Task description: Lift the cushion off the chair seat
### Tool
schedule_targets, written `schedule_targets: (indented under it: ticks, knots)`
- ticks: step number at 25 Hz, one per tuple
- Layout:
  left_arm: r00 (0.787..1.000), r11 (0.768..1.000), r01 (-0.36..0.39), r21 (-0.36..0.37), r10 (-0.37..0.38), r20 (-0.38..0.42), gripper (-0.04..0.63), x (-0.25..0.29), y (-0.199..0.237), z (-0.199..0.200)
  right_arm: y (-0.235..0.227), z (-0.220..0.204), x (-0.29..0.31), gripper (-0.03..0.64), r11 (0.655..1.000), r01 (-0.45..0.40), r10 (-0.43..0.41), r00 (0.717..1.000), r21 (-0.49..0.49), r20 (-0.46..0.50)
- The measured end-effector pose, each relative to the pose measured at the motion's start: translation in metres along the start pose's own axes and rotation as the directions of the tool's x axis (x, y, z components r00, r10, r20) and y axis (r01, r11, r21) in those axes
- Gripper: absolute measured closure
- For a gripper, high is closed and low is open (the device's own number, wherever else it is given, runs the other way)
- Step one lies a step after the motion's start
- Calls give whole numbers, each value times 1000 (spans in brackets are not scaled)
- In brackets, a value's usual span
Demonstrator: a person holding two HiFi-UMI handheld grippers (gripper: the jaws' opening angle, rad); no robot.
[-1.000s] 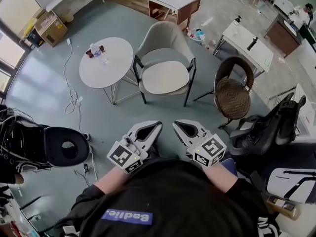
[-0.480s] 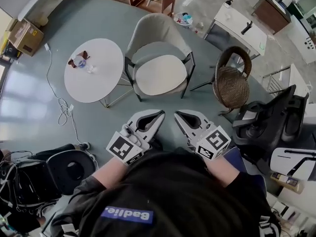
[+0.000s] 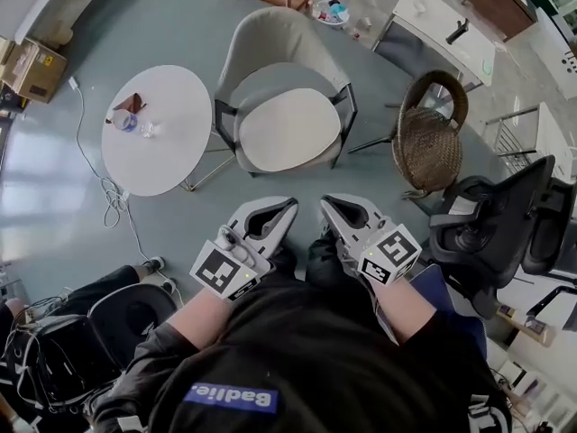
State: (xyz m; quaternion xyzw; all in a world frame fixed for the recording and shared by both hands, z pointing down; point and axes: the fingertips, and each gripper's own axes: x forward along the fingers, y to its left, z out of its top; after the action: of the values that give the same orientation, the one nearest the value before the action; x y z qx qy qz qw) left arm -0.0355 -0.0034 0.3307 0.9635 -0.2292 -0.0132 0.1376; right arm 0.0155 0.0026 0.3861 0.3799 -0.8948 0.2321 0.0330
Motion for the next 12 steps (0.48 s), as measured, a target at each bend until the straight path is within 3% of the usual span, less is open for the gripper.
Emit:
schedule_targets:
  ticks: [12]
  knots:
    - [991, 990, -137, -17, 137, -5, 583, 53, 38, -55, -108, -63, 9, 589, 983, -60, 67, 997, 172, -34]
